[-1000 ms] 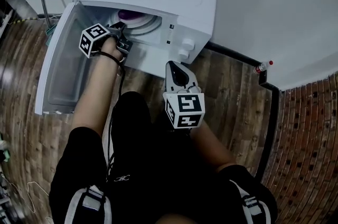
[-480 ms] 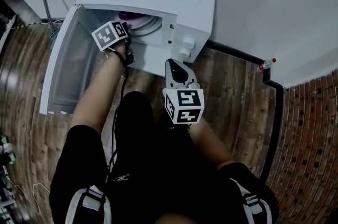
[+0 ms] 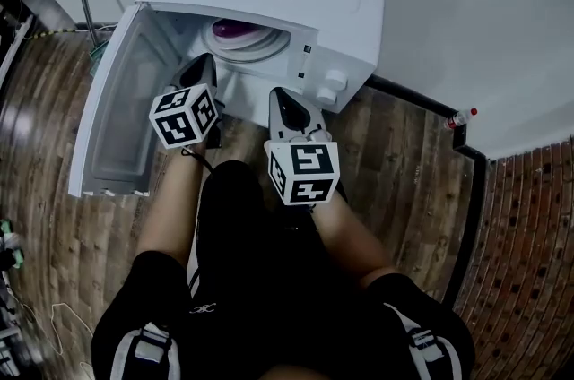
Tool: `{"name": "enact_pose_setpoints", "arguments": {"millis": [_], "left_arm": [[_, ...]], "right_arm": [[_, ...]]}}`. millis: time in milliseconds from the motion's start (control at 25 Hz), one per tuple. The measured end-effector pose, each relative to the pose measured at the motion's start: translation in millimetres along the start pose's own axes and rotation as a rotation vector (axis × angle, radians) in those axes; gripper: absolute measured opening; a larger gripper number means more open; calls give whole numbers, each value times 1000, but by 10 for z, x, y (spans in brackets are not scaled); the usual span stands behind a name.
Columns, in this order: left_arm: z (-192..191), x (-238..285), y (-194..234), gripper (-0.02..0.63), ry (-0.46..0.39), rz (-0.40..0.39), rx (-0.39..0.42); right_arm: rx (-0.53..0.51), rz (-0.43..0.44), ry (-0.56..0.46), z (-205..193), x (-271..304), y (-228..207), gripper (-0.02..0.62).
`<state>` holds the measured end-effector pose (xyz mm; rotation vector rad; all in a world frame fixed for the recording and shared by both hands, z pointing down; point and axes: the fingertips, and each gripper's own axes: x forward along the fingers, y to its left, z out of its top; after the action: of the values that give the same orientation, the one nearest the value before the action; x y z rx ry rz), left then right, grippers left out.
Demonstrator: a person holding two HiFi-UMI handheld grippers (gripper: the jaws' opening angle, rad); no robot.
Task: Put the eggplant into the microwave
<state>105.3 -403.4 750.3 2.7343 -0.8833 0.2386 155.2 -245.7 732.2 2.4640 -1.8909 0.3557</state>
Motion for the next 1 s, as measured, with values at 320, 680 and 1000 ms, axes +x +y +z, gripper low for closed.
{"name": "enact_pose_setpoints", "arguments": {"millis": [320, 680, 1000], "left_arm": [[165, -375, -93, -3, -81, -32, 117], [1954, -1081, -533, -3, -68, -36, 217], [3973, -1904, -1148, -3, -18, -73, 142]], "right_arm": [[78, 15, -143, 314, 300, 184, 6], [101, -14, -72, 2018, 60, 701, 6], [56, -19, -59, 4187, -678, 995, 6]]}}
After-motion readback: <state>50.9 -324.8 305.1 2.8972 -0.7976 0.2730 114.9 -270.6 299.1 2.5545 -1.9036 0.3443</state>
